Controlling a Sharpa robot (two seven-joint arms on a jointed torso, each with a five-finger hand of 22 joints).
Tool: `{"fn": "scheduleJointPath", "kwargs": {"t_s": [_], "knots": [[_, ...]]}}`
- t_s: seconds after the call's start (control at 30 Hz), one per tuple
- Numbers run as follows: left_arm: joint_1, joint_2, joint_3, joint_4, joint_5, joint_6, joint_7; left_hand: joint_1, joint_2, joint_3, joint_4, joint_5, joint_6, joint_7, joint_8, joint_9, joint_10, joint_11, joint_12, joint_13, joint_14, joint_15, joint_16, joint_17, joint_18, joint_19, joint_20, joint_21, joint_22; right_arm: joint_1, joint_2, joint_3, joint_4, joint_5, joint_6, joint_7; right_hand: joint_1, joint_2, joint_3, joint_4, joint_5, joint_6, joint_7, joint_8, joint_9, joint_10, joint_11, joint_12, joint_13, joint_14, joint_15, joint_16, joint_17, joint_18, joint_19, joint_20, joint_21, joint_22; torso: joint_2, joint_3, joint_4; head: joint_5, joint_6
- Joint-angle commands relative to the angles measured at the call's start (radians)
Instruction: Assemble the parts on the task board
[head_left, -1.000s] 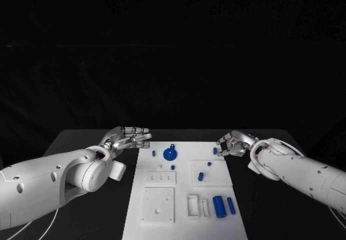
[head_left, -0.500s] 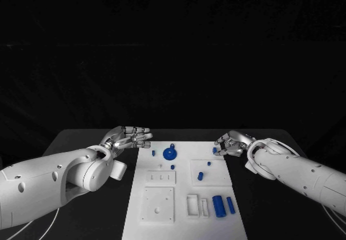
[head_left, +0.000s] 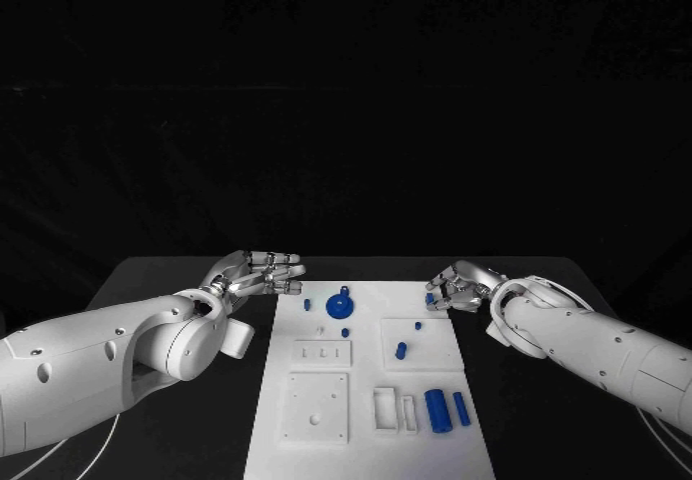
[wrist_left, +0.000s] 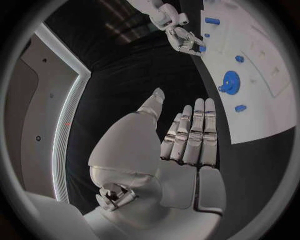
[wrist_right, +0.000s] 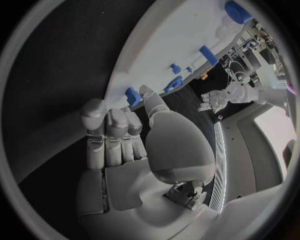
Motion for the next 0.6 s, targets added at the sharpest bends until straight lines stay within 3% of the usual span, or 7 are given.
{"fn": "scheduleJointPath", "kwargs": {"t_s": [0.03, 0.1, 0.17, 0.27, 0.6], "knots": [[0.0, 0.002, 0.001, 0.002, -0.002, 0.01, 0.008, 0.004, 0.007, 0.001, -0.005, -0.001, -0.005, 0.005, 0.002, -0.001, 0.0, 0.001, 0.001, 0.001, -0.007, 0.0, -0.005, 0.001, -0.018, -0.008, -0.002, 0.0, 0.002, -0.001, 0.004, 0.0, -0.003, -0.012, 0.021, 0.0, 0.002, 0.013, 0.015, -0.006, -0.007, 0.015, -0.001, 0.002, -0.001, 0.002, -0.002, 0.007, 0.002, -0.002, 0.003, 0.006, 0.003, 0.003, 0.051, 0.002, 0.008, 0.097, 0.0, 0.0002, -0.0001, 0.0, -0.001], [0.0, 0.002, 0.001, 0.003, -0.002, 0.01, 0.008, 0.004, 0.007, 0.001, -0.005, -0.001, -0.005, 0.005, 0.002, -0.001, 0.0, 0.001, 0.001, 0.001, -0.007, 0.0, -0.005, 0.001, -0.018, -0.008, -0.002, 0.0, 0.002, -0.001, 0.007, 0.0, -0.006, -0.013, 0.023, -0.001, -0.005, 0.014, 0.035, -0.017, -0.008, 0.033, -0.001, 0.002, 0.0, 0.003, -0.003, 0.008, 0.003, -0.001, 0.002, 0.007, 0.005, 0.002, 0.051, 0.001, 0.008, 0.097, 0.0, 0.0002, -0.0001, 0.0, -0.001], [0.0, 0.002, 0.001, 0.003, -0.002, 0.01, 0.007, 0.004, 0.007, 0.001, -0.005, -0.001, -0.005, 0.005, 0.002, -0.001, 0.0, 0.001, 0.001, 0.001, -0.007, 0.0, -0.005, 0.001, -0.018, -0.008, -0.002, 0.0, 0.002, -0.002, 0.009, 0.0, -0.008, -0.013, 0.024, -0.002, -0.018, 0.014, 0.095, -0.042, 0.005, 0.047, -0.003, 0.001, -0.001, 0.002, -0.004, 0.009, 0.004, -0.001, 0.0, 0.007, 0.005, 0.001, 0.05, -0.001, 0.009, 0.097, 0.0, 0.0007, -0.0002, 0.001, -0.002], [0.0, 0.002, 0.001, 0.003, -0.003, 0.01, 0.006, 0.019, 0.012, 0.006, -0.02, 0.0, -0.004, 0.005, 0.003, -0.001, 0.001, 0.001, 0.001, 0.001, -0.006, 0.0, -0.005, 0.001, -0.017, -0.009, -0.002, 0.002, 0.002, -0.004, 0.012, 0.0, -0.011, -0.014, 0.026, -0.003, -0.033, 0.015, 0.152, -0.062, -0.011, 0.064, -0.004, 0.002, 0.0, 0.004, -0.006, 0.011, 0.006, -0.001, -0.001, 0.007, 0.006, 0.0, 0.05, -0.002, 0.011, 0.097, 0.0, 0.0005, 0.0005, 0.0, -0.003], [0.0, 0.003, 0.001, 0.003, -0.005, 0.012, 0.004, 0.026, 0.016, 0.004, -0.042, 0.001, -0.004, 0.004, 0.003, -0.001, 0.002, 0.0, 0.001, 0.001, -0.006, -0.001, -0.005, 0.001, -0.017, -0.011, -0.003, 0.006, 0.002, -0.006, 0.018, 0.0, -0.017, -0.017, 0.034, -0.009, -0.051, 0.016, 0.226, -0.08, -0.038, 0.09, -0.01, 0.003, 0.0, 0.007, -0.007, 0.014, 0.009, 0.0, -0.002, 0.01, 0.01, -0.002, 0.049, -0.004, 0.015, 0.097, -0.001, 0.001, -0.0006, 0.002, -0.004]]}}
